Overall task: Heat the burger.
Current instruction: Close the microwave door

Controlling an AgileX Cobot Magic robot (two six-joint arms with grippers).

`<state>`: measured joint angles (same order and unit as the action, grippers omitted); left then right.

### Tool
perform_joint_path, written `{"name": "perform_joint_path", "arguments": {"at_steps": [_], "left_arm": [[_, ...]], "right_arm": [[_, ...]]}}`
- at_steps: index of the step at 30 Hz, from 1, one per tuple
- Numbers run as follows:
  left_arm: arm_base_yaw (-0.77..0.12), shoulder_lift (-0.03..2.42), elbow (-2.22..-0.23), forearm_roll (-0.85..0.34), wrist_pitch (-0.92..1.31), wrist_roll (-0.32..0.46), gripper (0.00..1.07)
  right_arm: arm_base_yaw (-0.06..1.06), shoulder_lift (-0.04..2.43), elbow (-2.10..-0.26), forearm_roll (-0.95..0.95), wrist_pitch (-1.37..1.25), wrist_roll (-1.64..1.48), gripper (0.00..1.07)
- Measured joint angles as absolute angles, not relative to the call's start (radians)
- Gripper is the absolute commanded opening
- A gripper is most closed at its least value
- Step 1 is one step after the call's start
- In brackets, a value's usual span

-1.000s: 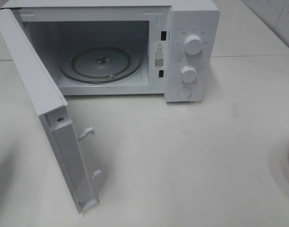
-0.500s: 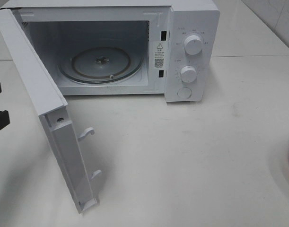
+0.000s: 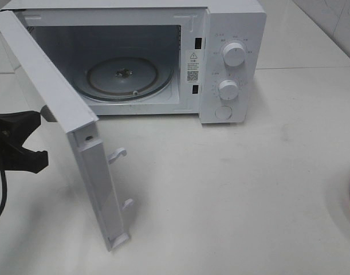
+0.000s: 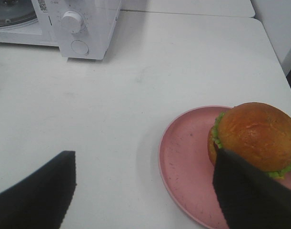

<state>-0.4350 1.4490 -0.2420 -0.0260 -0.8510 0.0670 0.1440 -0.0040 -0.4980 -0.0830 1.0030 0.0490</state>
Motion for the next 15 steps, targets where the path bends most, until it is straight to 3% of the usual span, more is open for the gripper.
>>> {"name": "perform_joint_path", "arguments": {"at_steps": [7,15], "left_arm": [[-0.472,1.500,-0.322,-0.027,-0.859,0.067,0.00],[-0.514,1.569,-0.421,-0.106,-0.861,0.067,0.00]], "right_arm": [[0.144,-0.004,-0.498,-0.083,1.003,0.049,0.76],[0.144,-0.004,-0.498,-0.083,1.003,0.049,0.76]]}}
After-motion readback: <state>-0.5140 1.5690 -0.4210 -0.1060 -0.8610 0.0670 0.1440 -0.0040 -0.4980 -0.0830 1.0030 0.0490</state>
